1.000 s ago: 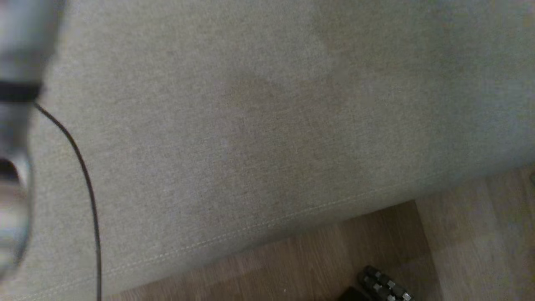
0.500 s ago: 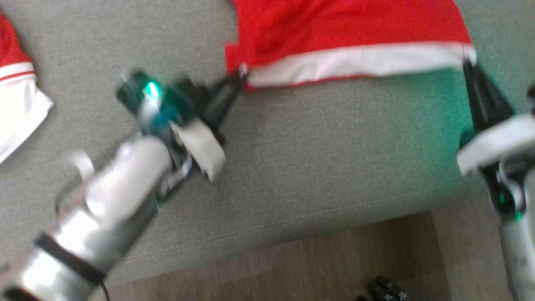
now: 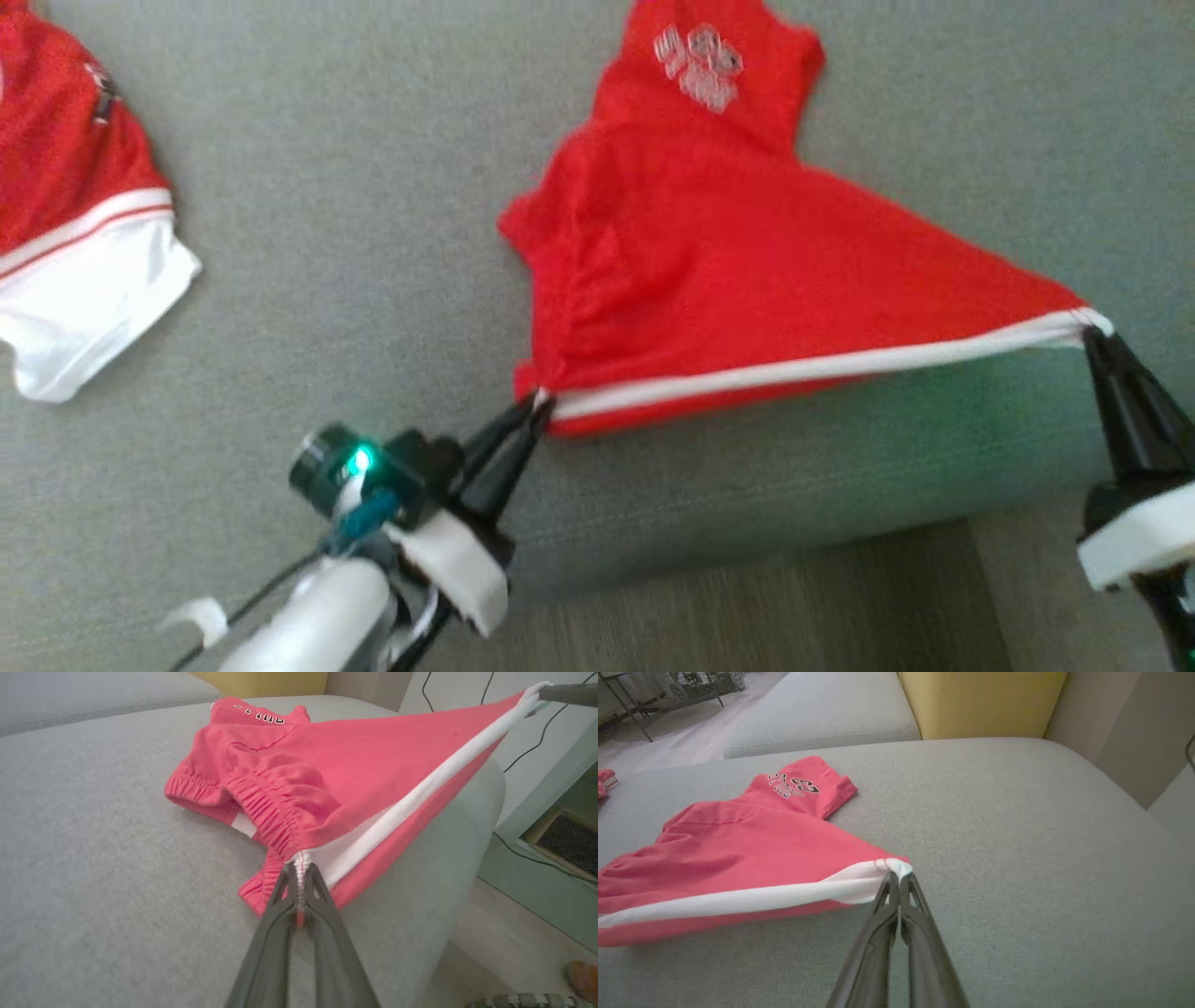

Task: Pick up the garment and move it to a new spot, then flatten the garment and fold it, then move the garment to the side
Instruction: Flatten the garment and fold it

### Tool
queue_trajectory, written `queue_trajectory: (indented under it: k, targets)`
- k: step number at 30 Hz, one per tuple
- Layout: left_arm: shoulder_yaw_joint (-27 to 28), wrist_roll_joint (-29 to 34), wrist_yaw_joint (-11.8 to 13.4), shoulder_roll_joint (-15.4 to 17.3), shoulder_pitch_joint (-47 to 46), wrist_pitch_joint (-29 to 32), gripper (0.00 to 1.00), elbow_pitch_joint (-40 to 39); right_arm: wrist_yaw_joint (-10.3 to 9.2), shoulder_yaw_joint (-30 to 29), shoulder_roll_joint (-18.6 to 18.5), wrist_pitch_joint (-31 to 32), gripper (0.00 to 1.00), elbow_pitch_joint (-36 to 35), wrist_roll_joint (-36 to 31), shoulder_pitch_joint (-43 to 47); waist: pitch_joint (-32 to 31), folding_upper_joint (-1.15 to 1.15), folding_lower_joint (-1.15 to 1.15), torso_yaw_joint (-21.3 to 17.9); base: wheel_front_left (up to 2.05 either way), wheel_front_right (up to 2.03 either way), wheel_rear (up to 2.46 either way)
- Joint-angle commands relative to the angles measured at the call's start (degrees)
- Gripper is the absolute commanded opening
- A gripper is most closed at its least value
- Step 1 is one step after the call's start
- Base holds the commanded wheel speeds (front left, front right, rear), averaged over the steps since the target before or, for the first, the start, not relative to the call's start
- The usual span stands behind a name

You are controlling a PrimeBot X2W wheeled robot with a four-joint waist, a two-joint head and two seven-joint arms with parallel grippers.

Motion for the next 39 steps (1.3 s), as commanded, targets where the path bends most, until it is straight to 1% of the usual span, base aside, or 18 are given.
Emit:
queue_trajectory:
  k: [1, 4, 8, 12, 15, 17, 20, 23, 24, 27, 31, 33, 37, 39]
  targets:
    - [2.54, -1.28, -0.11, 1.69, 0.82, -0.67, 0.00, -2.34, -0.01, -0.48, -1.06, 1.23, 0.00, -3.96, 0.21, 0.30, -2.44, 0.00, 0.00, 0.64, 0.00, 0.00, 0.00]
    - [2.81, -4.20, -0.29, 1.38, 2.49, 1.54, 0.00, -4.64, -0.01, -1.50, -1.75, 4.26, 0.00, -6.45, -0.25, -0.26, -3.52, 0.00, 0.00, 1.48, 0.00, 0.00, 0.00]
    - [4.73, -11.03, -0.90, -1.60, 1.54, 6.13, 0.00, -6.54, -0.01, -1.46, -2.65, 7.46, 0.00, -4.47, -1.89, -5.82, -2.83, 0.00, 0.00, 3.46, 0.00, 0.00, 0.00]
    - [6.66, -16.99, -2.15, -5.89, -2.84, 9.64, 0.00, -4.20, -0.01, 0.35, -4.40, 10.53, 0.00, 1.69, -4.09, -14.71, -0.88, 0.00, 0.00, 5.91, 0.00, 0.00, 0.00]
    - [8.43, -20.47, -2.45, -9.44, -7.28, 11.39, 0.00, 0.18, -0.01, 2.58, -6.73, 12.30, 0.00, 7.90, -6.57, -23.07, 1.16, 0.00, 0.00, 7.84, 0.00, 0.00, 0.00]
    - [9.57, -21.83, -2.03, -11.38, -10.27, 12.14, 0.00, 3.37, -0.01, 4.98, -7.83, 13.27, 0.00, 12.07, -7.54, -28.98, 2.40, 0.00, 0.00, 8.89, 0.00, 0.00, 0.00]
    - [10.74, -22.78, -0.05, -13.30, -13.73, 13.59, 0.00, 7.35, -0.01, 8.89, -9.13, 14.44, 0.00, 18.19, -8.06, -37.64, 4.30, 0.00, 0.00, 10.69, 0.00, 0.00, 0.00]
    - [11.21, -24.30, 1.14, -14.58, -15.97, 15.74, 0.00, 10.16, -0.01, 12.82, -10.64, 15.03, 0.00, 24.22, -8.71, -44.99, 5.85, 0.00, 0.00, 12.85, 0.00, 0.00, 0.00]
    - [11.21, -24.30, 1.14, -14.58, -15.97, 15.74, 0.00, 10.16, -0.01, 12.82, -10.64, 15.03, 0.00, 24.22, -8.71, -44.99, 5.85, 0.00, 0.00, 12.85, 0.00, 0.00, 0.00]
    - [11.87, -25.25, 1.98, -15.40, -17.79, 15.97, 0.00, 12.43, -0.01, 16.69, -11.11, 14.24, 0.00, 29.97, -9.06, -51.52, 7.25, 0.00, 0.00, 14.54, 0.00, 0.00, 0.00]
    - [11.38, -27.35, 0.07, -16.45, -19.28, 15.51, 0.00, 13.93, -0.01, 20.06, -11.45, 12.64, 0.00, 37.41, -9.58, -57.48, 8.49, 0.00, 0.00, 16.54, 0.00, 0.00, 0.00]
    - [10.81, -27.69, -0.38, -16.73, -19.94, 14.91, 0.00, 14.78, -0.01, 21.24, -11.53, 11.98, 0.00, 40.55, -9.60, -59.15, 8.83, 0.00, 0.00, 17.04, 0.00, 0.00, 0.00]
    - [9.92, -27.98, -0.99, -17.02, -21.00, 13.27, 0.00, 16.58, -0.01, 22.66, -11.68, 9.55, 0.00, 45.41, -9.28, -61.26, 9.12, 0.00, 0.00, 17.02, 0.00, 0.00, 0.00]
    - [9.62, -27.24, -1.38, -17.06, -21.78, 11.41, 0.00, 17.13, -0.01, 22.88, -11.75, 7.57, 0.00, 47.06, -9.31, -62.06, 9.04, 0.00, 0.00, 16.60, 0.00, 0.00, 0.00]
